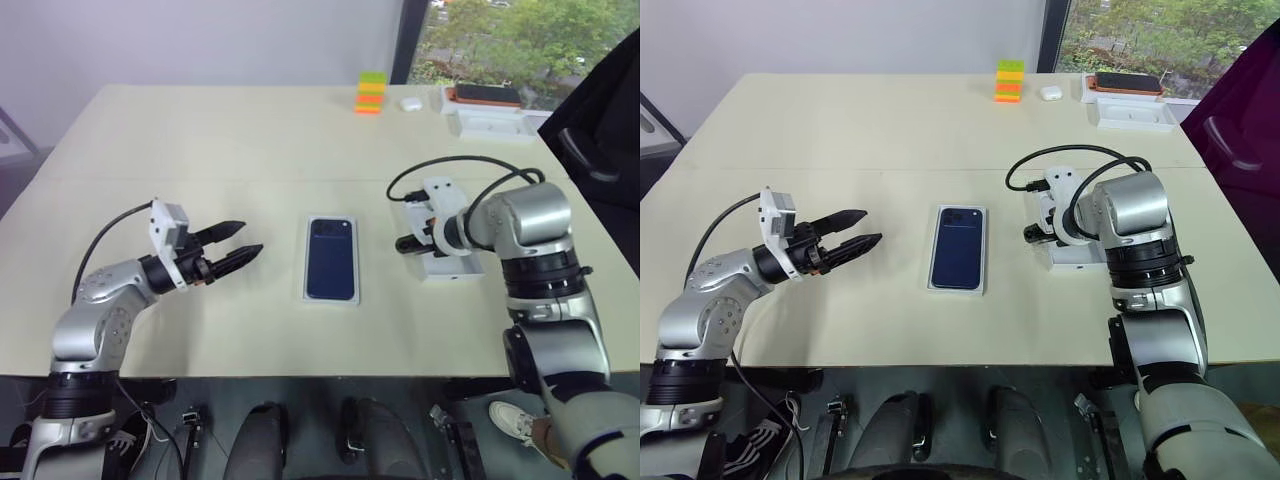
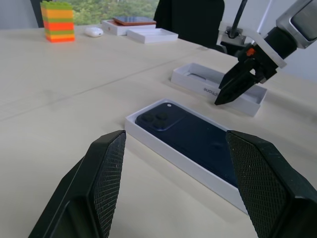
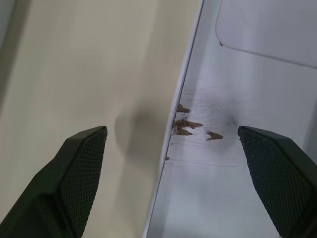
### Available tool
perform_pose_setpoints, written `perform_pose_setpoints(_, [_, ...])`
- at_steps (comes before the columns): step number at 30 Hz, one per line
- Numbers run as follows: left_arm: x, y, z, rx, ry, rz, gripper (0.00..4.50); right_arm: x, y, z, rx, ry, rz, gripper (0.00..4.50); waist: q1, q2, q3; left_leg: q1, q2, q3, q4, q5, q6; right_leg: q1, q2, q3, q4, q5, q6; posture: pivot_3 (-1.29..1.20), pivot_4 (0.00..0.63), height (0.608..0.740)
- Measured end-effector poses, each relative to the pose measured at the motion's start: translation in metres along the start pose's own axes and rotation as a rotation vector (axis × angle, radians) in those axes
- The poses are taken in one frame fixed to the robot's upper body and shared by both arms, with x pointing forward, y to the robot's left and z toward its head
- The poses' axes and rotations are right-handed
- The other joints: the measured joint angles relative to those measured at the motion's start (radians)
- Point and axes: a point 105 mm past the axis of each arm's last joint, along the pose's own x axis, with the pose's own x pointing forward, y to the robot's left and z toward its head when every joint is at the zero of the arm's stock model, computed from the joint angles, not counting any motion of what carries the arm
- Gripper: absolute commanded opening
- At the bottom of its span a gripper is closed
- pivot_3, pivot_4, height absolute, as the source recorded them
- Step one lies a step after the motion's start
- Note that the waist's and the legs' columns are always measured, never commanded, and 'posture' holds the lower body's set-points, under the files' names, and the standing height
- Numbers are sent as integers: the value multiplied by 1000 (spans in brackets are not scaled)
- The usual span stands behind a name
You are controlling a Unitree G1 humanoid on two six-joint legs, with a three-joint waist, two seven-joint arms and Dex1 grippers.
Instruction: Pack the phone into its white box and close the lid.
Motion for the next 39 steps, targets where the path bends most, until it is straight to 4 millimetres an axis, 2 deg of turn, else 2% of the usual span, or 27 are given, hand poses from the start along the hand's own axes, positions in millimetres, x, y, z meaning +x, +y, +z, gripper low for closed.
perform_pose_setpoints(6, [1, 0, -1, 1, 6, 3, 3424, 2, 0, 1, 4, 4, -27, 4433, -1, 0, 0, 0, 0, 0, 0, 0, 0, 0, 0, 0, 0, 0, 0, 0, 150, 740])
perform_pose_setpoints(7, [1, 0, -2, 1, 6, 3, 3424, 2, 0, 1, 4, 3, -32, 4206, -1, 0, 0, 0, 0, 0, 0, 0, 0, 0, 0, 0, 0, 0, 0, 0, 150, 740])
perform_pose_setpoints(9, [1, 0, -2, 2, 7, 3, 3424, 3, 1, 1, 3, 4, -40, 3613, -1, 0, 0, 0, 0, 0, 0, 0, 0, 0, 0, 0, 0, 0, 0, 0, 150, 740])
perform_pose_setpoints(10, [1, 0, -2, 2, 7, 3, 3424, 3, 0, 1, 3, 4, -45, 3156, -1, 0, 0, 0, 0, 0, 0, 0, 0, 0, 0, 0, 0, 0, 0, 0, 150, 740])
perform_pose_setpoints(16, [1, 0, -2, 2, 8, 4, 3424, 4, 2, 1, 0, 3, -54, 89, -1, 0, 0, 0, 0, 0, 0, 0, 0, 0, 0, 0, 0, 0, 0, 0, 150, 740])
perform_pose_setpoints(28, [0, 0, -2, 1, 9, 6, 3424, 1, -3, 5, 25, -24, -109, 30, -1, 0, 0, 0, 0, 0, 0, 0, 0, 0, 0, 0, 0, 0, 0, 0, 150, 740])
perform_pose_setpoints(30, [0, 1, -2, 1, 10, 9, 3424, -3, -11, 11, 93, -58, -141, 30, 0, 0, 0, 0, 0, 0, 0, 0, 0, 0, 0, 0, 0, 0, 0, 0, 150, 740])
perform_pose_setpoints(33, [0, 1, -2, 2, 10, 12, 3424, -8, -16, 29, 186, -187, -109, 30, 0, 0, 0, 0, 0, 0, 0, 0, 0, 0, 0, 0, 0, 0, 0, 0, 150, 740])
perform_pose_setpoints(37, [0, 2, -2, 4, 10, 13, 3424, -9, 2, 45, 227, -294, 52, 30, -6, 0, 0, 0, 1, 0, -1, 0, 0, 0, 1, 0, 0, 0, 0, 0, 150, 740])
perform_pose_setpoints(39, [-2, 3, -2, 3, 11, 20, 3424, -12, 19, 54, 188, -344, 159, 30, -15, 0, 0, 0, 1, 0, -1, 0, 0, 0, 1, 0, 0, 0, 0, 0, 150, 740])
